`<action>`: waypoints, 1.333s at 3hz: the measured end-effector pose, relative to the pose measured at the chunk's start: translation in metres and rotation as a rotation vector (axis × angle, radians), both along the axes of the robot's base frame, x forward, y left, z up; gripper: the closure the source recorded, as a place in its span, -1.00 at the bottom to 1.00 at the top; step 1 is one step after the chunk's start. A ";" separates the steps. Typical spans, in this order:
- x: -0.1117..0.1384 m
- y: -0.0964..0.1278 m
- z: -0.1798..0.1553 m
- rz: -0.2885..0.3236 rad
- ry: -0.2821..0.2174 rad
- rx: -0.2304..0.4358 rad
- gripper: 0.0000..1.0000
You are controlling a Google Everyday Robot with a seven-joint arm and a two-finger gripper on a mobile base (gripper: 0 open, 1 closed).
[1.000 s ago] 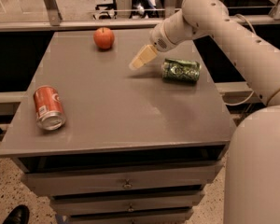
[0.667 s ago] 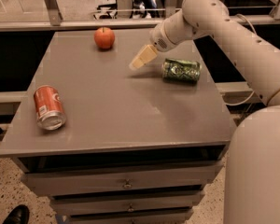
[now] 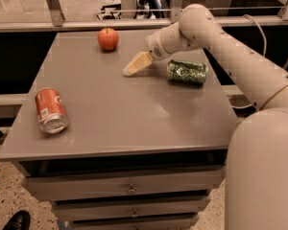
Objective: Pick apple
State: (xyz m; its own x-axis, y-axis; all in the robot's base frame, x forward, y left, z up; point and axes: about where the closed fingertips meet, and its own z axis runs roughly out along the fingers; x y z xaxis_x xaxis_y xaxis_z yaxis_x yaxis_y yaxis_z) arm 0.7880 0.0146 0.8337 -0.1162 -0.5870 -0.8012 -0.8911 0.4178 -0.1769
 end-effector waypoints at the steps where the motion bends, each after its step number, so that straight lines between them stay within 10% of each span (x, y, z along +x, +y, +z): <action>1: 0.022 0.020 0.002 -0.015 -0.025 0.082 -1.00; 4: 0.063 0.041 0.032 -0.071 -0.058 0.191 -1.00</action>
Offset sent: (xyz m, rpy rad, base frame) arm 0.0677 0.0184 0.0595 0.1599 -0.1486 -0.0749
